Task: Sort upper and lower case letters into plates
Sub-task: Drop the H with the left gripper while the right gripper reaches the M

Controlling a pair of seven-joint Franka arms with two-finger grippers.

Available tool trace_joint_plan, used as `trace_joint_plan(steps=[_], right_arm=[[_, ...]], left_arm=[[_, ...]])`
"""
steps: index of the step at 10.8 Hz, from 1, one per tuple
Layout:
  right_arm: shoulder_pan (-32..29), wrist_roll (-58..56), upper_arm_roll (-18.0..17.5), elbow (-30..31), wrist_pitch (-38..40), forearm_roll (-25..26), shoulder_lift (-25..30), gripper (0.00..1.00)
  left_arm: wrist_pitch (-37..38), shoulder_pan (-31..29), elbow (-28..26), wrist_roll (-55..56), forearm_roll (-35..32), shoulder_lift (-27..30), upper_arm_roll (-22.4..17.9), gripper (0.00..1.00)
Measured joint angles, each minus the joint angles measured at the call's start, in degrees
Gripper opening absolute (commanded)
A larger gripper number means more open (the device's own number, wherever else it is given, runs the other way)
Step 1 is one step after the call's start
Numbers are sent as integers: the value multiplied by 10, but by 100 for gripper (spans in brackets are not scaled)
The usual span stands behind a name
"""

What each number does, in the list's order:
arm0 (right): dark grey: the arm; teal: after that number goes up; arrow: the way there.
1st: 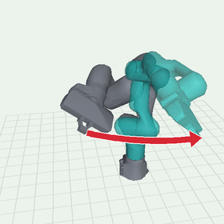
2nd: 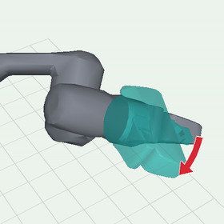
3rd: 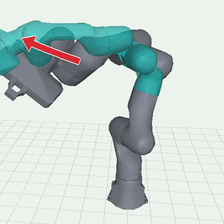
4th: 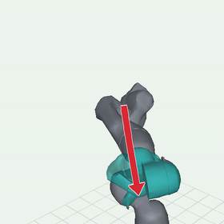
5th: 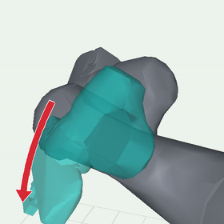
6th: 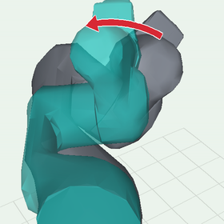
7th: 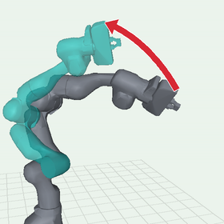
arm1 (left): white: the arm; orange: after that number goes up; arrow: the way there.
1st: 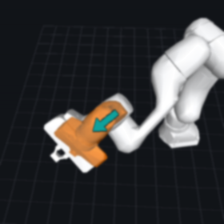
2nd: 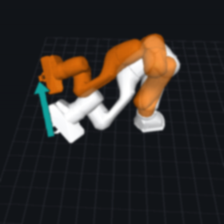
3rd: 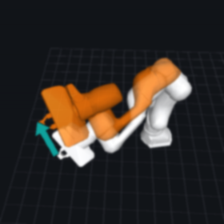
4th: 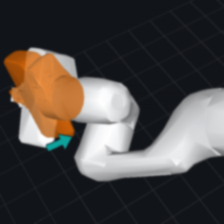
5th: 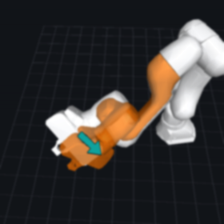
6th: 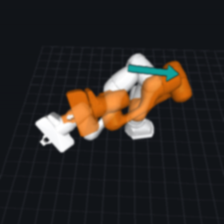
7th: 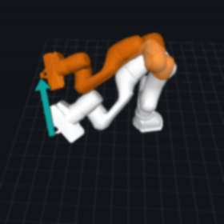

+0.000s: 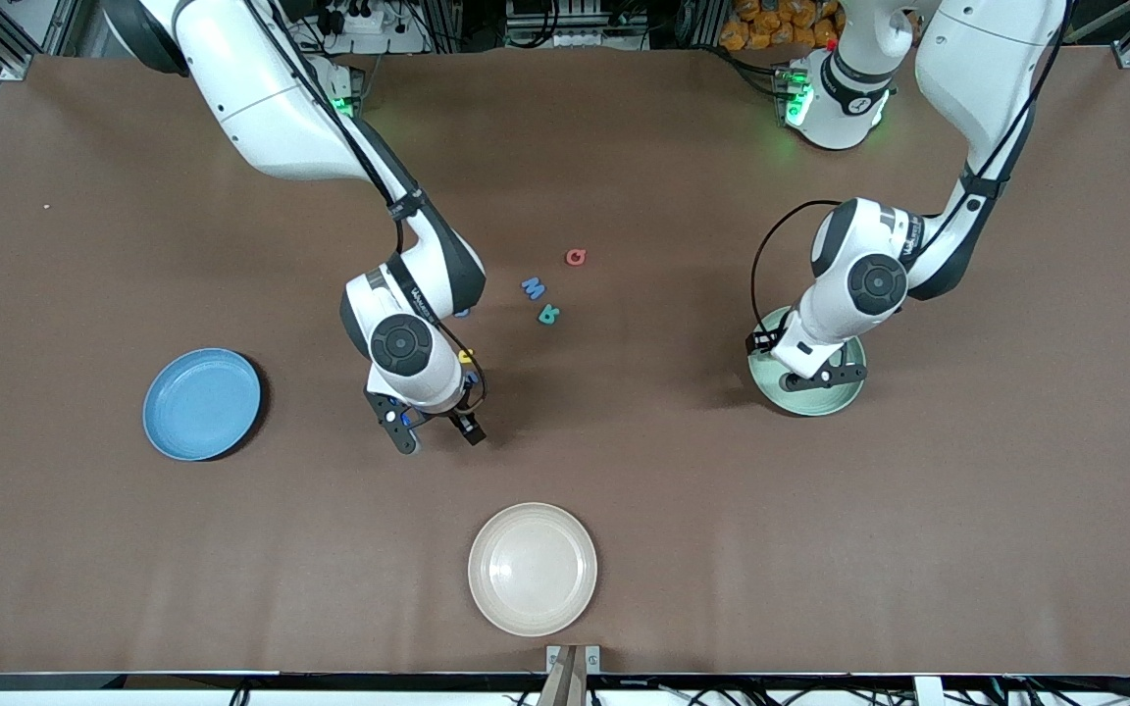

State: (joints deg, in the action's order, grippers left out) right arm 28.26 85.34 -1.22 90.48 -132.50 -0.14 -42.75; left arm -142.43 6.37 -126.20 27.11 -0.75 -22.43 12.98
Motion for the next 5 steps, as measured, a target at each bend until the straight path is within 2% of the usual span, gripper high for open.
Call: trace_joint_plan(steps=[3, 5], right_arm=[[4, 5, -2, 48, -62, 0, -2, 100], [7, 5, -3, 49, -63, 0, -1, 100]], left_arm=[[0, 0, 0, 1, 6, 12, 1, 100], [0, 4, 1, 17, 36, 18, 5, 100]])
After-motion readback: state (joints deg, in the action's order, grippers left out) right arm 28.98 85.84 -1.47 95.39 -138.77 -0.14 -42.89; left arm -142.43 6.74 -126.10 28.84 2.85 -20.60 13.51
